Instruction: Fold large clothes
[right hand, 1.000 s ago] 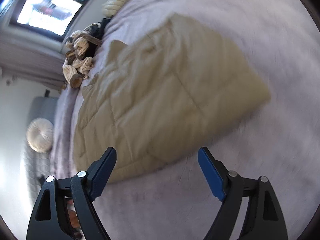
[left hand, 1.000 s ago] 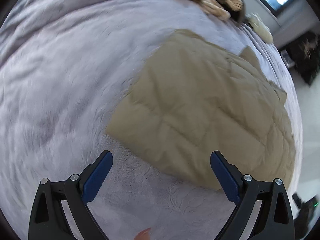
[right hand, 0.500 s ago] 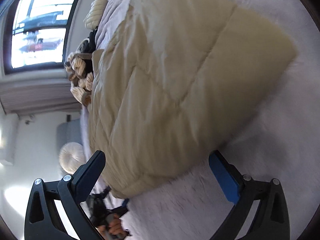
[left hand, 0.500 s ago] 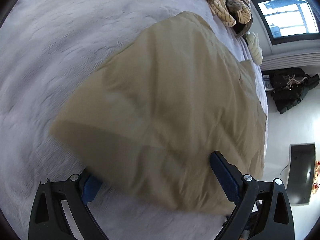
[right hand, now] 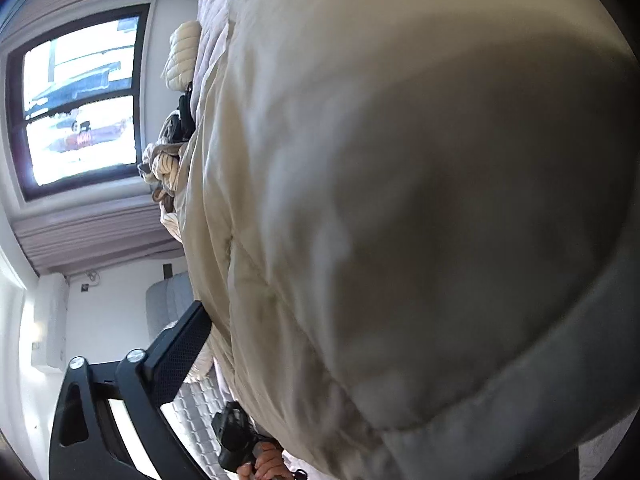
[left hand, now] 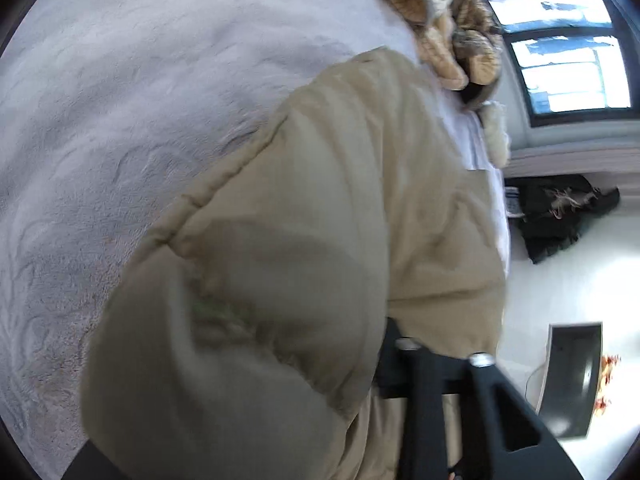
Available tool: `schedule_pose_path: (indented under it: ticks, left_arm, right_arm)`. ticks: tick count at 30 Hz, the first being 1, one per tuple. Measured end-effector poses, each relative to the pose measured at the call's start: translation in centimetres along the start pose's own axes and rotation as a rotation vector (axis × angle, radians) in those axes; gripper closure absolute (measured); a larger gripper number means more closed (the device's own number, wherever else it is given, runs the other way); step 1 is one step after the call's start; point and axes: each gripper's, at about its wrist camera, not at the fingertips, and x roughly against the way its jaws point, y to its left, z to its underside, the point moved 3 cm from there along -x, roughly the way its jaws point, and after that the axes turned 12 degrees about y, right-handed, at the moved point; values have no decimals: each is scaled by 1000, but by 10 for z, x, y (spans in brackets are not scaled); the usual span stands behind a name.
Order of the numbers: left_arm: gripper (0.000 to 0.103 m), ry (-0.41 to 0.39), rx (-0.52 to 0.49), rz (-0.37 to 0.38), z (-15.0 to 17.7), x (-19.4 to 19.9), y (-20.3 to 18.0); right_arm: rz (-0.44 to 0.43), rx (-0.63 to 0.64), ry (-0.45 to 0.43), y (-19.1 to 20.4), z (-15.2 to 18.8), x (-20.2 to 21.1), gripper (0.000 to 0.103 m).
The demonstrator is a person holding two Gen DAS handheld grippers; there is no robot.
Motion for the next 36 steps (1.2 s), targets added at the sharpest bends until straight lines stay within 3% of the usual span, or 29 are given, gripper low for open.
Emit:
schedule_pose_path:
  ticks: [1, 2, 5, 8, 12, 16, 22, 26, 28, 30, 32, 34, 36]
  left_arm:
    - [79, -1, -38, 2, 1, 4, -6]
    - [82, -3, -66, 6, 1, 7, -13]
    - [86, -7, -138, 47, 6, 25, -26]
    - [86, -1, -205, 66, 17, 47, -36]
    - [87, 24, -272, 54, 31, 73, -45]
    - [87, 63, -292, 44, 60, 103, -32]
    - [86, 154, -252, 28, 123, 145, 20]
    - [86, 221, -208, -40, 156, 156, 64]
    - [79, 253, -173, -103, 164, 153, 84]
    - [65, 259, -149, -179, 168, 151, 95]
    - [52, 251, -135, -249, 169, 156, 101]
    - [52, 267, -165, -288, 172, 166, 101]
    - [52, 289, -199, -318, 172, 178, 96]
  right_arm:
    - [-4, -10, 9, -1, 0, -1, 42]
    - [-15, -16, 11, -1, 0, -2, 56]
    - [-54, 17, 6, 7, 6, 4, 76]
    - [-72, 73, 14, 20, 15, 12, 80]
    - [-68, 132, 30, 33, 36, 27, 81]
    - [-63, 109, 55, 21, 68, 42, 81]
    - [-67, 43, 93, -12, 119, 64, 81]
    - [-78, -35, 119, -49, 155, 74, 79]
    - [-45, -68, 121, -64, 161, 72, 73]
    - [-13, -118, 129, -76, 162, 68, 63]
    - [21, -184, 153, -83, 163, 66, 46]
    - [50, -188, 170, -77, 164, 69, 44]
    - [115, -150, 205, -63, 168, 72, 34]
